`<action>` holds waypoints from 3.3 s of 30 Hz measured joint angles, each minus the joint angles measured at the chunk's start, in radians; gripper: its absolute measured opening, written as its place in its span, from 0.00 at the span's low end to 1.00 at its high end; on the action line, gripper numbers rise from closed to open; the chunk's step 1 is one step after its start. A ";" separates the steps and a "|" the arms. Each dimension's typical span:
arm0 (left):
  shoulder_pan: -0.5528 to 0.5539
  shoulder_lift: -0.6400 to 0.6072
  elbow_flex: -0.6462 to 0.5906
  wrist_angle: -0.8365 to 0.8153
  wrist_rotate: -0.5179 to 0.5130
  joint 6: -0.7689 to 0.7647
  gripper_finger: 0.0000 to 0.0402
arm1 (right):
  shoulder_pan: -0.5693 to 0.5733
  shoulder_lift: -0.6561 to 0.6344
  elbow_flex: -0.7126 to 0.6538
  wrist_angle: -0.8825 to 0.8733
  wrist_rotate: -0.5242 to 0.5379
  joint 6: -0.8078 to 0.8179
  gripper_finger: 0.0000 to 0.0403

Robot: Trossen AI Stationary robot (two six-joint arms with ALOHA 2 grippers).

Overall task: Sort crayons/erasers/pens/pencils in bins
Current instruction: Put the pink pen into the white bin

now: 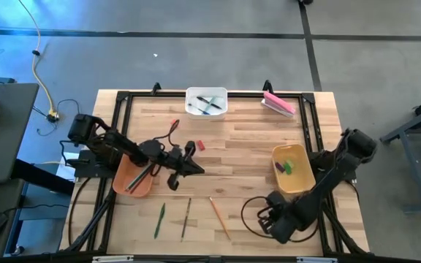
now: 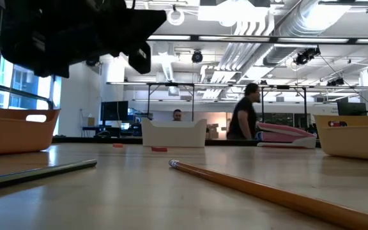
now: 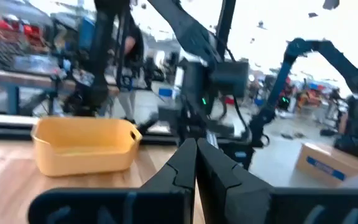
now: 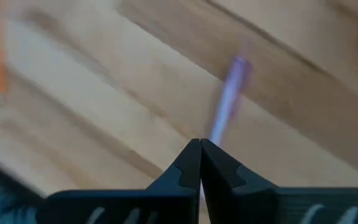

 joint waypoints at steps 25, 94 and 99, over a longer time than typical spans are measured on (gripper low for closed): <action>0.015 0.004 -0.031 0.033 -0.007 -0.017 0.00 | -0.011 0.140 -0.038 0.083 -0.074 0.108 0.21; 0.172 -0.423 -0.395 0.055 -0.423 0.167 0.00 | -1.322 0.403 0.734 0.255 -0.272 -2.236 0.05; 0.174 -0.423 -0.395 0.041 -0.425 0.160 0.00 | -1.367 0.568 0.914 0.140 -0.261 -2.304 0.05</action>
